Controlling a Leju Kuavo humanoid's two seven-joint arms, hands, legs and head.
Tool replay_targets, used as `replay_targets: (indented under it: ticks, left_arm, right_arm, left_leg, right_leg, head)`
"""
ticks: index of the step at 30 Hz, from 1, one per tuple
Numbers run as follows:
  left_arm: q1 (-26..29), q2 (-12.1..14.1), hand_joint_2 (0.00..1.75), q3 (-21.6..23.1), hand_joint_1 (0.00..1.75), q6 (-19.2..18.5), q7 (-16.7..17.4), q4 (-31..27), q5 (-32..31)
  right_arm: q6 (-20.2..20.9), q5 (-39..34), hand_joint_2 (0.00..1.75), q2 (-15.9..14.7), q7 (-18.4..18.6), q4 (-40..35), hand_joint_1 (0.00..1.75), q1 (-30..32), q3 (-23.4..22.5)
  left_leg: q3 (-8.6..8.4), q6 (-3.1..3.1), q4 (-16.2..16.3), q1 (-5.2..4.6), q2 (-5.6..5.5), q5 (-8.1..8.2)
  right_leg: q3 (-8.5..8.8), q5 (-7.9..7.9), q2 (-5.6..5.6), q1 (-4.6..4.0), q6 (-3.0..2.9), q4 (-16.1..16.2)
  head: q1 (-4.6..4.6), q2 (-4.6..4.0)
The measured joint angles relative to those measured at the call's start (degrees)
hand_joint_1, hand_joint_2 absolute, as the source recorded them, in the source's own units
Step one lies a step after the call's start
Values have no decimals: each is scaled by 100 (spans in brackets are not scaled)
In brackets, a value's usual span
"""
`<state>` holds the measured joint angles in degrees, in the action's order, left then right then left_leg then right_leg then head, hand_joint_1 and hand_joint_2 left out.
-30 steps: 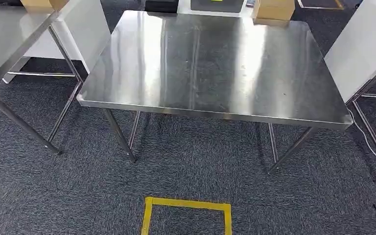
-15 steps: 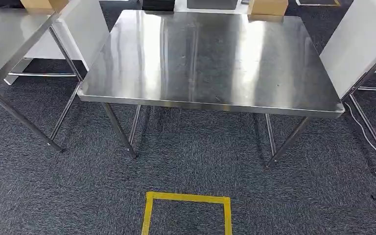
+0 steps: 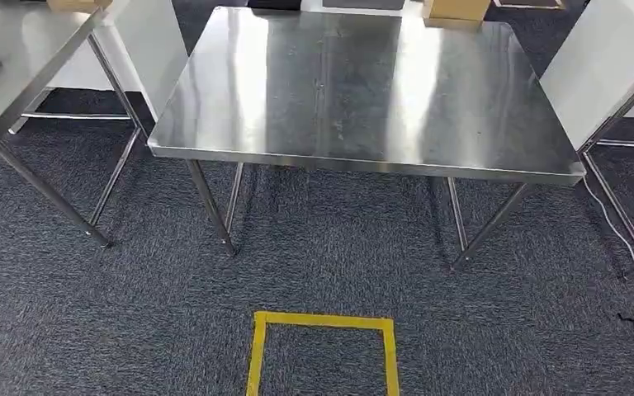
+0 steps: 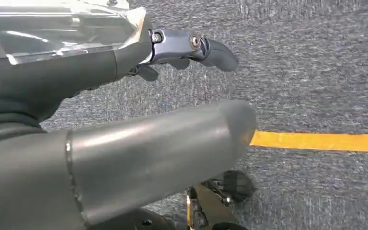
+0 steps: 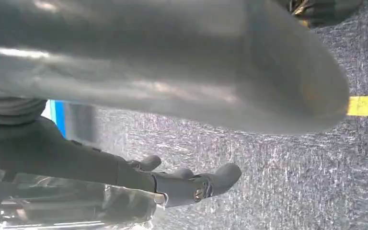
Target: Take the parts from the cabinet and place them on the table.
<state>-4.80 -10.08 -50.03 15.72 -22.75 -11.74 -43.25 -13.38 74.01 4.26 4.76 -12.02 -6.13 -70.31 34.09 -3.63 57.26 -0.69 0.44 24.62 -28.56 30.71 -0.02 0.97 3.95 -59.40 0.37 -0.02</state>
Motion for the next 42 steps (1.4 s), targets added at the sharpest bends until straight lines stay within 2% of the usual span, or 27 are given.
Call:
replay_targets:
  ticks: [1,2,5,6,7,9,10,11,13,15,16,17,21,23,25,26,27,28,31,32,33,36,37,38,40,41,42]
  left_arm:
    - [0,-4,0,-2,0,15,-20,0,41]
    - [3,-2,0,-13,0,39,-39,0,72]
    - [9,-9,0,-68,0,87,-85,0,133]
    - [20,-6,0,-96,0,105,-90,0,140]
    - [29,-4,0,-109,0,114,-94,0,142]
    - [38,-4,0,-129,0,120,-96,2,142]
    - [42,-2,0,-144,0,129,-96,2,142]
    - [48,-2,0,-149,0,138,-98,2,148]
    - [61,-2,0,-166,0,164,-100,2,159]
    - [67,-2,0,-168,0,170,-100,2,127]
    - [64,-4,0,-166,0,168,-100,2,109]
    - [59,-20,0,-166,0,166,-98,7,83]
    - [77,-48,0,-164,0,166,-46,13,26]
    - [66,-68,0,-162,0,164,-13,13,9]
    - [57,-70,0,-151,0,140,64,13,-37]
    - [59,-79,0,-138,0,118,99,13,-70]
    - [59,-90,0,-120,0,109,127,13,-112]
    - [58,-101,0,-103,0,98,153,13,-131]
    - [46,-129,0,-59,0,48,197,13,-219]
    - [40,-133,0,-33,0,33,201,13,-236]
    - [28,-138,0,-7,0,-4,203,13,-247]
    - [11,-144,0,24,0,-50,203,13,-262]
    - [11,-142,0,26,0,-50,203,13,-262]
    - [11,-144,0,28,0,-53,203,13,-265]
    - [9,-142,0,31,0,-52,203,13,-271]
    - [10,-140,0,31,0,-53,203,13,-271]
    - [13,-140,0,31,0,-53,203,13,-271]
  right_arm:
    - [9,24,0,-7,-54,0,0,-13,4]
    - [11,46,0,-4,-94,0,0,-7,9]
    - [28,103,0,-20,-173,0,0,24,17]
    - [37,111,0,-9,-177,2,0,27,22]
    - [42,114,0,-9,-177,2,0,24,31]
    - [46,120,0,-11,-179,2,0,32,52]
    - [50,124,0,-11,-179,2,0,33,55]
    - [57,129,0,-11,-177,2,0,40,57]
    - [57,159,0,-9,-157,2,0,63,74]
    - [57,164,0,-4,-66,2,0,58,114]
    - [57,159,0,-7,-39,2,0,46,118]
    - [57,149,0,-20,-22,0,0,34,118]
    - [57,98,0,-31,22,0,0,34,118]
    - [57,89,0,-39,48,2,0,32,118]
    - [55,57,0,-46,107,2,0,28,118]
    - [48,39,0,-52,136,2,0,33,116]
    - [41,2,0,-66,155,2,0,43,116]
    - [37,-31,0,-74,166,2,0,49,114]
    - [9,-114,0,-85,173,2,0,38,98]
    - [-2,-138,0,-90,169,0,0,23,92]
    - [-7,-155,0,-90,149,2,0,27,83]
    - [-18,-205,0,-85,112,2,0,63,24]
    - [-18,-208,0,-70,112,2,0,59,6]
    - [-20,-208,0,-68,107,0,0,56,-2]
    - [-22,-208,0,-63,103,0,0,65,-9]
    - [-22,-210,0,-63,103,0,0,70,-11]
    - [-22,-210,0,-63,103,0,0,75,-11]
  left_leg:
    - [0,19,10,-5,5,-25]
    - [4,48,16,-41,9,-34]
    - [3,144,-5,-8,14,-113]
    - [35,174,42,3,5,-89]
    - [97,233,177,26,-29,98]
    - [365,309,904,76,-56,676]
    - [558,357,1428,106,-61,949]
    - [646,396,1724,135,-60,1054]
    - [457,462,1568,211,-55,888]
    - [-156,523,587,292,-54,434]
    - [-369,546,198,330,-67,368]
    - [-406,534,63,265,-99,458]
    - [-283,246,83,171,-84,358]
    - [-244,115,42,175,-55,277]
    - [-155,47,44,150,-27,225]
    - [-116,38,47,139,-23,198]
    - [-83,37,49,122,-23,170]
    - [-58,41,51,113,-25,145]
    - [-18,95,56,112,-29,76]
    - [-8,125,76,62,-28,66]
    - [-8,156,61,63,-25,46]
    - [-2,262,39,83,-31,-30]
    - [50,286,115,118,-41,56]
    - [130,319,310,124,-45,285]
    - [467,372,1207,144,-54,871]
    - [624,398,1638,148,-56,1051]
    - [675,419,1844,156,-55,1089]
  right_leg:
    - [195,33,-10,-14,-86,424]
    - [178,-48,-12,-78,-126,430]
    - [150,-112,-8,-91,-229,421]
    - [150,-186,-13,51,-282,468]
    - [152,-221,-25,37,-286,467]
    - [81,-284,-37,48,-366,464]
    - [25,-317,-38,48,-354,459]
    - [-19,-348,-38,52,-341,452]
    - [-70,-379,-34,91,-292,433]
    - [-114,-383,-28,138,-271,356]
    - [-149,-363,-25,138,-221,302]
    - [-235,-344,-20,67,-151,228]
    - [-300,-454,-11,59,48,255]
    - [-496,-152,-14,84,-10,-109]
    - [-916,313,-12,87,-88,-1074]
    - [-1049,445,-7,65,-78,-1439]
    - [-1055,459,-7,57,-42,-1561]
    - [-915,397,-7,56,-7,-1399]
    - [50,-35,-11,50,61,129]
    - [116,-12,-4,10,7,393]
    - [102,-63,4,-32,-67,385]
    - [70,-140,3,-6,-183,394]
    - [73,-182,-13,105,-237,406]
    - [68,-216,-14,91,-297,406]
    - [7,-266,-30,70,-347,400]
    - [-29,-280,-33,68,-327,393]
    - [-53,-293,-33,70,-312,386]
  head:
    - [-4,0]
    - [-17,0]
    - [-26,0]
    - [-15,0]
    - [-33,0]
    - [-52,0]
    - [-53,0]
    - [-59,0]
    - [-59,0]
    - [-59,0]
    - [-79,0]
    - [-110,0]
    - [-98,0]
    - [-74,0]
    - [-70,0]
    - [-68,0]
    - [-68,0]
    - [-72,0]
    - [-68,0]
    - [-64,0]
    - [-77,0]
    - [-68,0]
    - [-70,0]
    - [-83,0]
    - [-94,0]
    - [-101,0]
    - [-101,0]
